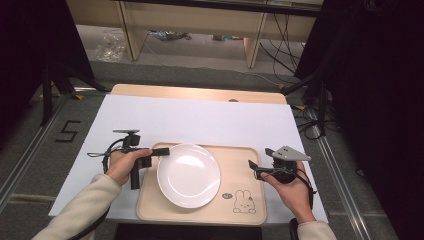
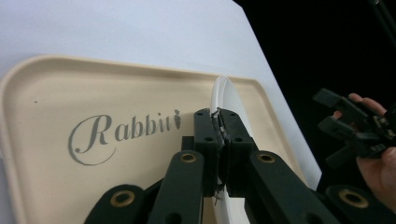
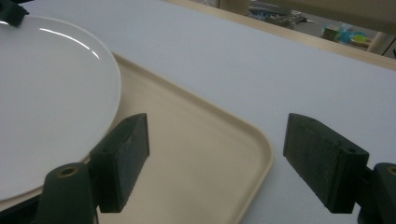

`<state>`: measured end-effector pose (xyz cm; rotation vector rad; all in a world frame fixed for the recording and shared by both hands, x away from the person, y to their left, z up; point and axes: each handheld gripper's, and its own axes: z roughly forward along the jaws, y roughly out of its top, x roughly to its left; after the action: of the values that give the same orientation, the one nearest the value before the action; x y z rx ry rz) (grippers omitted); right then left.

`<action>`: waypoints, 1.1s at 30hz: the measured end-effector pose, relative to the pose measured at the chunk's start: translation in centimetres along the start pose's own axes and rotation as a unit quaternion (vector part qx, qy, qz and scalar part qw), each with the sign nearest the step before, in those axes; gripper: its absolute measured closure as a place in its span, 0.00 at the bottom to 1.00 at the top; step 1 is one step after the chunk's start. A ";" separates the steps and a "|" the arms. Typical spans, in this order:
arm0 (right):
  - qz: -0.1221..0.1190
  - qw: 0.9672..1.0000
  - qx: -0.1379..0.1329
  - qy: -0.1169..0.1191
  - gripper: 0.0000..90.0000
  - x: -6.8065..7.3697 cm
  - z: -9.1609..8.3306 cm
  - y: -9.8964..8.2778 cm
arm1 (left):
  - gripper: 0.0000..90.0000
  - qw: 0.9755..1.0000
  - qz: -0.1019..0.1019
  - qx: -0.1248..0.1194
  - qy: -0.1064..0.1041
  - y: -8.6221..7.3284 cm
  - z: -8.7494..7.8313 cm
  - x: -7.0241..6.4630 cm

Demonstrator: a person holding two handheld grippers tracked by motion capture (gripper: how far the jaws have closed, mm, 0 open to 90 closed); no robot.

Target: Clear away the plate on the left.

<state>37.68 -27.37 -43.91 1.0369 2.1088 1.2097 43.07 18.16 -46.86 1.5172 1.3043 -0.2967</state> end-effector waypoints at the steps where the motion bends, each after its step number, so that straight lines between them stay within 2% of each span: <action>1: 0.000 1.000 0.000 0.000 0.26 0.0 0.0 0.0 | 0.96 1.000 0.003 0.001 0.004 0.0 0.1 0.0; 4: 0.003 1.000 0.002 0.002 0.26 0.1 0.0 0.0 | 0.96 1.000 0.011 0.008 0.008 -0.1 0.2 -0.1; 5: 0.003 1.000 0.002 0.001 0.26 0.0 0.0 0.0 | 0.96 1.000 0.020 0.011 0.011 -0.1 0.3 -0.1; 10: 0.004 1.000 0.002 0.002 0.26 0.1 0.0 0.0 | 0.96 0.999 0.036 0.019 0.027 -0.2 0.5 0.1; 14: 0.001 1.000 0.002 0.001 0.26 0.0 0.0 0.0 | 0.95 0.997 0.047 0.028 0.046 -0.2 0.6 0.3; 15: 0.001 1.000 0.002 0.001 0.26 0.0 0.0 0.0 | 0.94 0.997 0.052 0.035 0.044 -0.2 0.7 0.4; 17: 0.000 1.000 0.003 0.002 0.26 0.0 0.0 0.0 | 0.93 0.995 0.070 0.042 0.063 -0.4 0.8 0.3; 19: 0.001 1.000 0.002 0.001 0.26 0.0 0.0 0.0 | 0.91 0.993 0.079 0.043 0.073 -0.4 0.8 0.2; 21: 0.000 1.000 0.000 0.001 0.26 0.0 0.0 0.0 | 0.86 0.990 0.106 0.029 0.094 -0.3 0.7 0.1; 23: 0.000 1.000 0.000 0.001 0.26 0.0 0.0 0.0 | 0.83 0.989 0.111 0.018 0.092 0.0 0.4 -0.1; 25: 0.000 1.000 0.000 0.001 0.26 0.0 0.0 0.0 | 0.81 0.987 0.125 0.011 0.099 0.0 0.3 -0.2; 27: 0.001 1.000 0.001 0.001 0.26 0.0 0.0 0.0 | 0.79 0.988 0.128 0.003 0.091 0.0 0.2 -0.4; 28: 0.001 1.000 0.000 0.001 0.26 0.0 0.0 0.0 | 0.77 0.986 0.142 0.000 0.091 0.1 0.2 -0.5; 31: 0.001 1.000 0.000 0.001 0.26 0.0 0.0 0.0 | 0.70 0.983 0.163 -0.015 0.084 0.1 0.0 -0.9; 33: 0.001 1.000 -0.001 0.001 0.26 0.0 0.0 0.0 | 0.62 0.979 0.184 -0.029 0.080 0.1 -0.3 -1.2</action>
<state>37.67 -27.40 -43.94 1.0369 2.1094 1.2136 42.62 17.70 -45.79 1.7216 1.1146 0.1018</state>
